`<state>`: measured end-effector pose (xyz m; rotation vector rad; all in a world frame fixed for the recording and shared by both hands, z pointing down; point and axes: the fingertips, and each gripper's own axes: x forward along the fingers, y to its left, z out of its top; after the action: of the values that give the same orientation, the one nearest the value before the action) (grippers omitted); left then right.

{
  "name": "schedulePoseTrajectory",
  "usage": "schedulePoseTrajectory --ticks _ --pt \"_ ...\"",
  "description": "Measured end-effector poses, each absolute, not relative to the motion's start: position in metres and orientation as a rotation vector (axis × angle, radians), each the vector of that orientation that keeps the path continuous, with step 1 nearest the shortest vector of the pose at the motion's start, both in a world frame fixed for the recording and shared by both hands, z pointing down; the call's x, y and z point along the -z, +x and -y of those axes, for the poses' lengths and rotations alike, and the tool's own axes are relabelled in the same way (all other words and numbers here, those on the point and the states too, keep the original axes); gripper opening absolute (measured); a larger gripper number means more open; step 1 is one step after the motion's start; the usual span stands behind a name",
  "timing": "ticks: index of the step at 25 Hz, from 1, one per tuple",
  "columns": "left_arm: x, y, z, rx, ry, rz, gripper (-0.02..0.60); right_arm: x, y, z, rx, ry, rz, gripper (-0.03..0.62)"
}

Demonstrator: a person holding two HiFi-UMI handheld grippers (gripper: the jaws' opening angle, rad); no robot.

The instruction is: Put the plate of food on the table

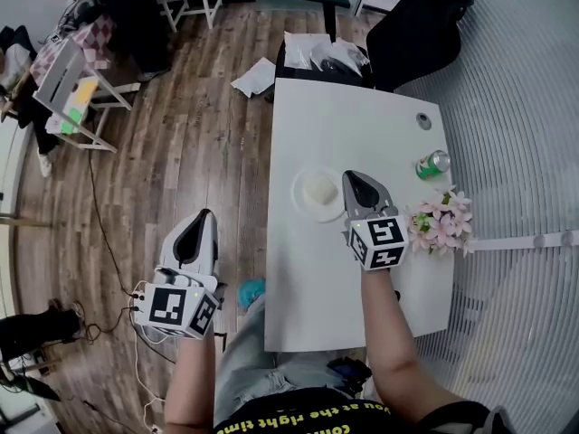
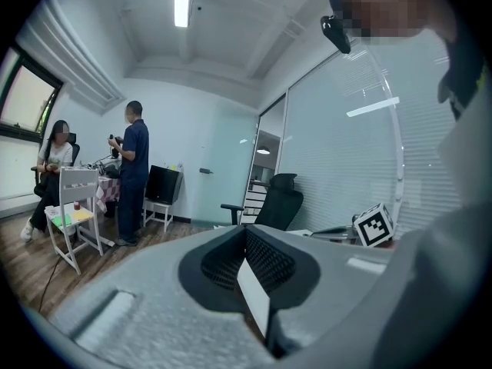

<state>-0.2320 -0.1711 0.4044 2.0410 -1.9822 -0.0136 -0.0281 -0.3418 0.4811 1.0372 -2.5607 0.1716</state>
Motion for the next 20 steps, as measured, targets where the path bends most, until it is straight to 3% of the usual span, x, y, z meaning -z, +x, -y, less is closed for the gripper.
schedulePoseTrajectory --ticks 20 --pt "-0.373 -0.218 0.182 -0.006 2.148 1.961 0.0 -0.377 0.028 0.317 -0.132 1.225 2.676 0.008"
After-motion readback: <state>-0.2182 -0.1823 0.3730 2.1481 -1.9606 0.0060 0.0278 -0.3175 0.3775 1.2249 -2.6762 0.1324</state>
